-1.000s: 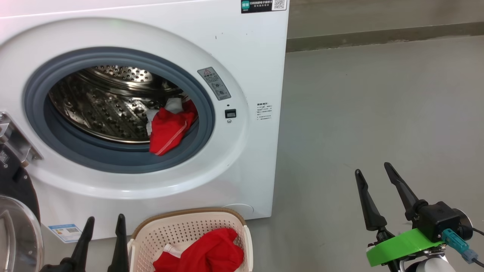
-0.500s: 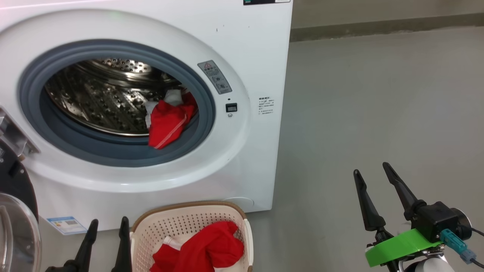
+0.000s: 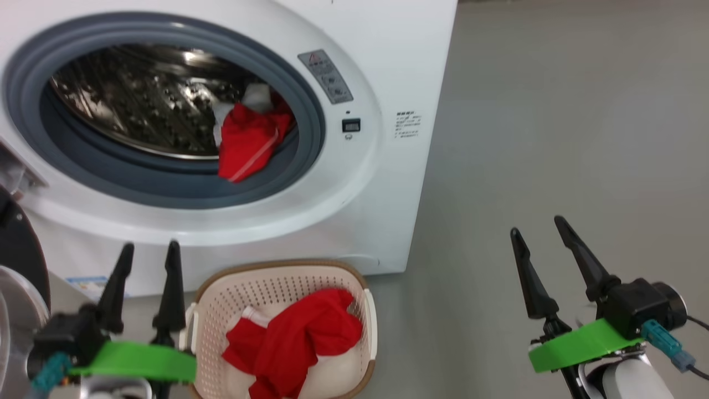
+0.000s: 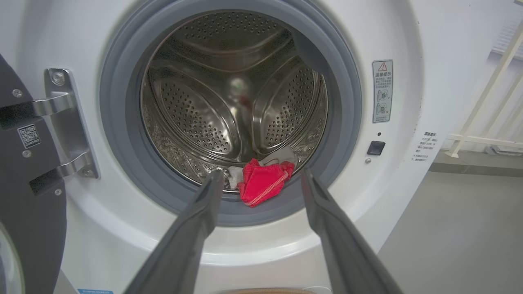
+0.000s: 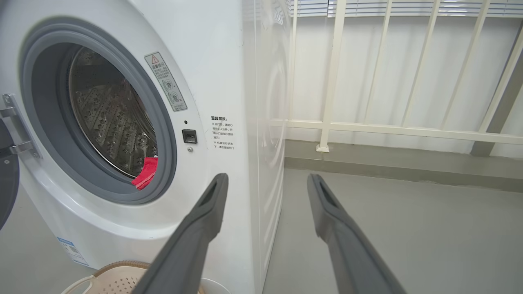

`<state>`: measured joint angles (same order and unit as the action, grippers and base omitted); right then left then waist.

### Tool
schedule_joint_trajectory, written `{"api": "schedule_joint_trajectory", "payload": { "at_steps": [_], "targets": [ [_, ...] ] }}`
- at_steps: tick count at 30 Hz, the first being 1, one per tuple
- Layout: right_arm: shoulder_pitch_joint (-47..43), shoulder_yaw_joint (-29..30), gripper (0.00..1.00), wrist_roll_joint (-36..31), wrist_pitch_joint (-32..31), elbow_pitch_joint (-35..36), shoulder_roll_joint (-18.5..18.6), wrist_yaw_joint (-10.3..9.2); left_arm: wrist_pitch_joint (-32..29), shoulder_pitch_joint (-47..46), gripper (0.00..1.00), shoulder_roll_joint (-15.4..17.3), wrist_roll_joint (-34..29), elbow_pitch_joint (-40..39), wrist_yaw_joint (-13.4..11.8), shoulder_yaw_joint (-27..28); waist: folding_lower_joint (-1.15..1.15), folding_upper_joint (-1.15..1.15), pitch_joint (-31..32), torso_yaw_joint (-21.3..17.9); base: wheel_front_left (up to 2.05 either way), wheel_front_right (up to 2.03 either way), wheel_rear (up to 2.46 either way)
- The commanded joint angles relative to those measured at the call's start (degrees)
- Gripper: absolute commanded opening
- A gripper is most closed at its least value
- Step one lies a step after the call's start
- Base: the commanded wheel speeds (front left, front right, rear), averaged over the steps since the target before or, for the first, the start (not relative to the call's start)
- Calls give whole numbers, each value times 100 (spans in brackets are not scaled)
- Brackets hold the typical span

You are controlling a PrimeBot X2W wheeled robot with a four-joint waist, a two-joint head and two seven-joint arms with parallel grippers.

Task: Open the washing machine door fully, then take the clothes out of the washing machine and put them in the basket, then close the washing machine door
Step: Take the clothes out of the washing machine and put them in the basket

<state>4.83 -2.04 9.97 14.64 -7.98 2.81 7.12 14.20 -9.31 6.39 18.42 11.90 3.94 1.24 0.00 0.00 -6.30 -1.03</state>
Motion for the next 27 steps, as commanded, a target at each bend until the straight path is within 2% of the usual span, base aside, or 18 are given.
{"api": "schedule_joint_trajectory", "payload": {
  "at_steps": [1, 10, 15, 27],
  "targets": [
    [256, -148, 100, -70, 36, 187, 7, 36, -2, -379, 100, 167, 38, -43, 50, 149, 0, 0, -298, 119, 0, 0, 0],
    [647, -198, 100, -113, 36, 252, 7, 36, 24, -1598, 100, 310, 124, 654, 194, -17, 0, 0, -1029, 196, 0, 0, 0],
    [835, -201, 100, -147, 36, 271, 7, 36, 46, -2313, 100, 282, 317, 1183, 253, -22, 0, 0, -1373, 177, 0, 0, 0],
    [1169, -369, 100, -125, 36, 275, 7, 36, 73, -3971, 100, 512, 391, 2456, 336, -275, 0, 0, -1985, -18, 0, 0, 0]
  ]
}}
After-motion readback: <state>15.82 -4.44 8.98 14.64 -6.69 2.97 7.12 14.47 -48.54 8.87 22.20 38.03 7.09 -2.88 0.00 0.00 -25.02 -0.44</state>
